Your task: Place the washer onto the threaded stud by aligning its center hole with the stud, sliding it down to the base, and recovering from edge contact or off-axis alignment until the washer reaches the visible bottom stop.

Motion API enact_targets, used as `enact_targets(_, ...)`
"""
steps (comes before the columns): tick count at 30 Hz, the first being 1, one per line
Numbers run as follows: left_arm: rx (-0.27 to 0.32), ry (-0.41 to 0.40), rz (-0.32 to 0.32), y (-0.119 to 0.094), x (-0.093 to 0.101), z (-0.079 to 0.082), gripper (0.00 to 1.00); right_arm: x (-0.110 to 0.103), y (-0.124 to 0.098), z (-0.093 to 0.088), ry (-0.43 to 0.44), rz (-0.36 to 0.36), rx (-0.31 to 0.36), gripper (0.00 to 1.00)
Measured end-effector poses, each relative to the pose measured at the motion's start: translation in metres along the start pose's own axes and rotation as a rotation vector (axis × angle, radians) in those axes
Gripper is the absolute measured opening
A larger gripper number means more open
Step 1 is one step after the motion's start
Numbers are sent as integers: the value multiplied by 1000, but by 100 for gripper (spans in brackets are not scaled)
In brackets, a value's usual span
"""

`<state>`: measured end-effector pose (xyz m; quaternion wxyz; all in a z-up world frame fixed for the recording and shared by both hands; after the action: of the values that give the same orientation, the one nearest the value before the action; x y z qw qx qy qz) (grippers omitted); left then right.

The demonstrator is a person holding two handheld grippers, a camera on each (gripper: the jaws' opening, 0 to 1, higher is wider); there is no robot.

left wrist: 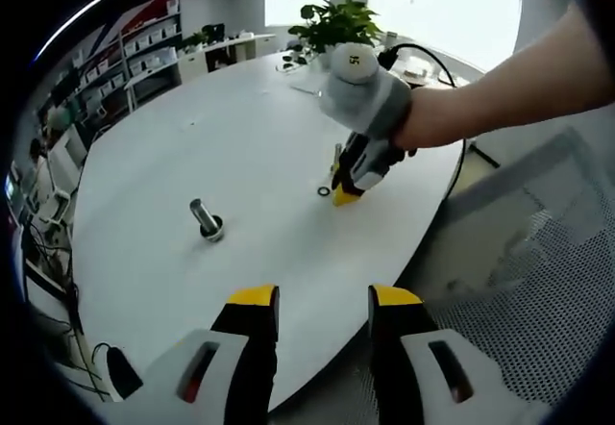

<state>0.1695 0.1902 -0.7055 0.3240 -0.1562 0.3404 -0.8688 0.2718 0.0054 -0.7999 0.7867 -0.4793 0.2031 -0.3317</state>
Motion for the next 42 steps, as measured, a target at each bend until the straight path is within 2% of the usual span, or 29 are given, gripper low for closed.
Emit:
enact_targets(16, -3, 1, -7, 0, 1, 0, 35, 8, 7, 10, 6, -23, 14, 20)
enact_targets(24, -6, 3, -14, 1, 2, 0, 35, 3, 9, 11, -59, -2, 29, 16)
enact_targets(28, -10, 6, -18, 2, 3, -1, 35, 0, 8, 9, -94, 35, 48, 17)
enact_targets(32, -10, 7, -20, 2, 4, -1, 35, -4, 6, 6, -187, 66, 46, 17)
enact_targets(35, -9, 9, -19, 2, 3, -1, 35, -2, 6, 5, -183, 84, 49, 17)
enact_targets(38, -8, 11, -18, 2, 4, 0, 35, -1, 7, 8, -156, 91, 33, 16)
enact_targets(42, -9, 14, -20, 2, 4, -1, 35, -6, 9, 14, -290, 107, -72, 15)
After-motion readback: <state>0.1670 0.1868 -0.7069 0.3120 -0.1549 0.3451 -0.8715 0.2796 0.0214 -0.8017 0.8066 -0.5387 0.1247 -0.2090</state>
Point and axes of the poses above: the point that each gripper's makers call its tool centre point, and the gripper's own axes: y roughly forward along the fingers, x roughly to its right, z roughly out of its top, the point moved 7 cm from there along -y, roughly backward along the fingers, and after that the axes turned 6 degrees about x, right-handed, at the moved point
